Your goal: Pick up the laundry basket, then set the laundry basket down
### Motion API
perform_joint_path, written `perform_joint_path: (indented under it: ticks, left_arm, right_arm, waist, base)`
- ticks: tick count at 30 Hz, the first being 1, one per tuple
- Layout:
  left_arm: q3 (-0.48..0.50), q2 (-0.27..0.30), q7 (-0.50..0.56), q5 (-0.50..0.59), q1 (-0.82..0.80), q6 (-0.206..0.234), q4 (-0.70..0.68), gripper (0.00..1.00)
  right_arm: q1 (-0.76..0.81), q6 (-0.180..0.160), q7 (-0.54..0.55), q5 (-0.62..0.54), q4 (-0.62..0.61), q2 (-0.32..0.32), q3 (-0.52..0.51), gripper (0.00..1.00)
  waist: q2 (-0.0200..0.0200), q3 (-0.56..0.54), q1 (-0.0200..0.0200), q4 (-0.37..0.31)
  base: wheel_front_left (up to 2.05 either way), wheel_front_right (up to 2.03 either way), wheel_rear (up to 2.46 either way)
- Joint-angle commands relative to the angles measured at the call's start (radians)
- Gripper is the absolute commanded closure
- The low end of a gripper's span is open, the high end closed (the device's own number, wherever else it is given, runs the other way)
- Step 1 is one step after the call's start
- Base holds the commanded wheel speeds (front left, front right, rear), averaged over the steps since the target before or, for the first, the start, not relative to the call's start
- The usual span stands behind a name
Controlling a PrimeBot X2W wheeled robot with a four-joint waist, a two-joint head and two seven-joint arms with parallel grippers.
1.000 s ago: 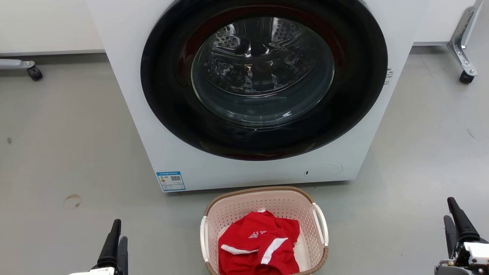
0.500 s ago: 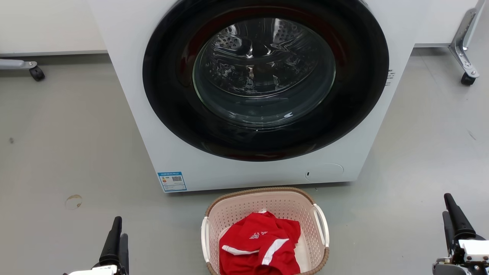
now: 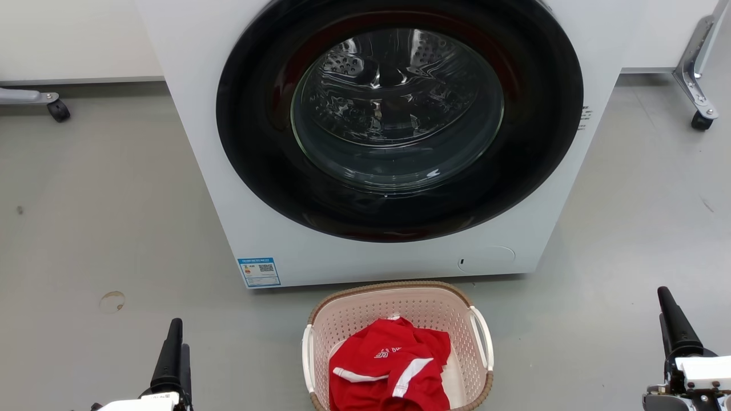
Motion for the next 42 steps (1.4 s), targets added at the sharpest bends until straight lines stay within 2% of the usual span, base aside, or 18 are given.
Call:
perform_joint_path:
  ticks: [1,8,24,31,42]
  left_arm:
    - [0.006,0.012,-0.009,0.004,-0.021,0.005,-0.035,0.00]
    - [-0.015,0.032,-0.030,0.076,-0.020,0.020,-0.043,0.00]
    - [-0.069,0.058,-0.077,0.367,-0.015,0.107,-0.066,0.00]
    - [-0.117,0.091,-0.097,0.488,-0.020,0.154,-0.068,0.00]
    - [-0.212,0.170,-0.093,0.712,-0.041,0.254,-0.086,0.00]
  right_arm:
    - [-0.059,0.002,-0.013,-0.014,-0.030,-0.029,0.010,0.00]
    - [-0.065,0.003,-0.035,-0.076,-0.033,-0.044,0.032,0.00]
    - [-0.088,0.003,-0.078,-0.407,0.005,-0.046,0.053,0.00]
    - [-0.091,0.004,-0.080,-0.548,0.003,-0.040,0.049,0.00]
    - [-0.093,0.004,-0.086,-0.768,-0.014,-0.037,0.055,0.00]
  waist:
    - [0.0000,0.000,-0.0001,0.000]
    - [0.0000,-0.002,-0.0001,0.002]
    - [0.0000,-0.007,-0.0001,0.007]
    - [0.0000,-0.009,-0.0001,0.009]
    - [0.0000,-0.009,-0.0001,0.014]
  base:
    - [0.00,0.00,0.00]
    - [0.00,0.00,0.00]
    - [0.00,0.00,0.00]
    - [0.00,0.00,0.00]
    - [0.00,0.00,0.00]
